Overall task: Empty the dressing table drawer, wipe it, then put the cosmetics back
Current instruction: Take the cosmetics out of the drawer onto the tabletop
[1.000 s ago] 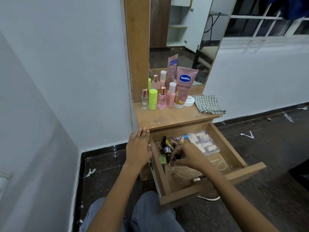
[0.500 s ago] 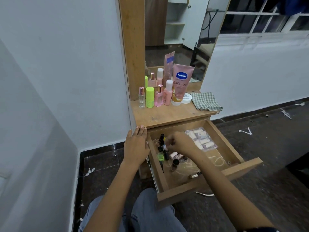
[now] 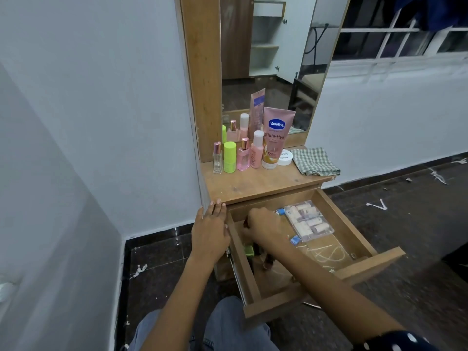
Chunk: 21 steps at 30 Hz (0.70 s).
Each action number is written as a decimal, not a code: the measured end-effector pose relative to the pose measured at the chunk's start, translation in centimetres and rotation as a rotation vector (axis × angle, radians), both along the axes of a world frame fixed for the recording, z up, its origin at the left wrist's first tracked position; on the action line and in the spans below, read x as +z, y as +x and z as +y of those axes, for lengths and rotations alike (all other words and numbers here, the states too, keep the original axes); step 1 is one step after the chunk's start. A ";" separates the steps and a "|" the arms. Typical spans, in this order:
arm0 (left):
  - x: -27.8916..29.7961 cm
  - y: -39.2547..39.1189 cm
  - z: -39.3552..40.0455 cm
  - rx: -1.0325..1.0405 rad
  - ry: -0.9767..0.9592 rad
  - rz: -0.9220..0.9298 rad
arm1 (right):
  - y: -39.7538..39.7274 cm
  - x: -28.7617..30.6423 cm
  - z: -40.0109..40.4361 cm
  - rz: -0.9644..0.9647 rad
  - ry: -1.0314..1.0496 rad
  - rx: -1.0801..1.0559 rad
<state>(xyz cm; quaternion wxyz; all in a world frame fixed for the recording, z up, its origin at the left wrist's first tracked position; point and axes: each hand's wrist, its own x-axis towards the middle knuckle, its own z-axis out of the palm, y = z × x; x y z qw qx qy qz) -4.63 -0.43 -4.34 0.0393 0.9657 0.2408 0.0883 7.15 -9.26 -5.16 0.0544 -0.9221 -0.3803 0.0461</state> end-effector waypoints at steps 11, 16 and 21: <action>0.0 0.0 -0.3 0.006 0.008 0.001 | 4.1 6.0 5.1 0.119 0.684 0.049; -0.1 0.0 -0.1 0.000 -0.013 -0.007 | 4.1 4.1 7.9 0.101 0.743 -0.004; -0.1 0.1 -0.2 -0.004 -0.019 -0.019 | 3.7 2.2 8.4 0.176 0.896 -0.095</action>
